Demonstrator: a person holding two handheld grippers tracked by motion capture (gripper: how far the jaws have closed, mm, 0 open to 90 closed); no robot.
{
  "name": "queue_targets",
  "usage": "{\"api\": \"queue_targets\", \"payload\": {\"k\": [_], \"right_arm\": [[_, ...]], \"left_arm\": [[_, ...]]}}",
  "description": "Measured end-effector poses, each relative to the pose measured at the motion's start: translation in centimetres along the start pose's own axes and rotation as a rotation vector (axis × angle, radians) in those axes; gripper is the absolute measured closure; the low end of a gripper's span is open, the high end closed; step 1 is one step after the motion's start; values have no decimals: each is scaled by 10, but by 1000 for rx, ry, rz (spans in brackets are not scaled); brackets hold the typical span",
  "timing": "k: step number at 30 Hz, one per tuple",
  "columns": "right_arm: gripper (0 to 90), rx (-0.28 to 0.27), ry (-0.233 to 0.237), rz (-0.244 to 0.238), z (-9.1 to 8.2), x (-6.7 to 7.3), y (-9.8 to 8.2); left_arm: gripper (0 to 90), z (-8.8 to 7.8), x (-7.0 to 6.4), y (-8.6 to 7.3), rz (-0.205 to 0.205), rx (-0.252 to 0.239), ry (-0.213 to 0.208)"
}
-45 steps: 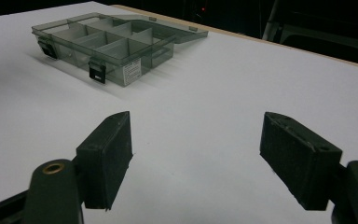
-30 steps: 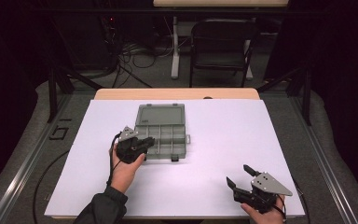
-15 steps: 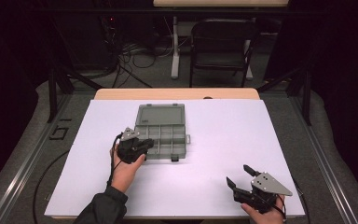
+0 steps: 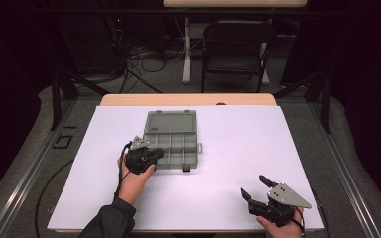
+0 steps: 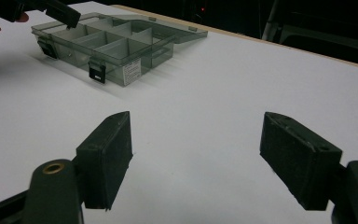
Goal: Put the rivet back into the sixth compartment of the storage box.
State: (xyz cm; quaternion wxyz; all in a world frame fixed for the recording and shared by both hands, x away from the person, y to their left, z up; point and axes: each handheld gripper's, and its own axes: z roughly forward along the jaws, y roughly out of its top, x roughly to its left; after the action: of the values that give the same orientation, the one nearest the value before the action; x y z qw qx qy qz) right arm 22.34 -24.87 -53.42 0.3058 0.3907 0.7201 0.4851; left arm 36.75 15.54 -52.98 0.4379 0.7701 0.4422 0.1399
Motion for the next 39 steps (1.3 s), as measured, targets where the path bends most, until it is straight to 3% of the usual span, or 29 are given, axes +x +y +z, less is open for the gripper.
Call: {"api": "queue_targets", "payload": {"k": [6, 11, 20, 24, 29, 34, 39], "right_arm": [[248, -3, 0, 1, 0, 0, 0], [248, -3, 1, 3, -1, 0, 0], [248, -2, 0, 2, -1, 0, 0], [248, -2, -4, 4, -1, 0, 0], [248, -5, -7, 5, -2, 0, 0], [248, -7, -3, 0, -1, 0, 0], [248, -6, -5, -2, -2, 1, 1]], "left_arm": [[814, 0, -1, 0, 11, 1, -6], [752, -2, -2, 0, 12, -7, -7], [533, -16, -3, 4, -6, -70, -5], [445, -24, -7, 8, 5, -110, 5], [396, -36, -10, 6, 10, -122, -9], [378, -49, -14, 1, 48, -132, -14], [372, -64, -15, -8, 57, -146, -11]]}}
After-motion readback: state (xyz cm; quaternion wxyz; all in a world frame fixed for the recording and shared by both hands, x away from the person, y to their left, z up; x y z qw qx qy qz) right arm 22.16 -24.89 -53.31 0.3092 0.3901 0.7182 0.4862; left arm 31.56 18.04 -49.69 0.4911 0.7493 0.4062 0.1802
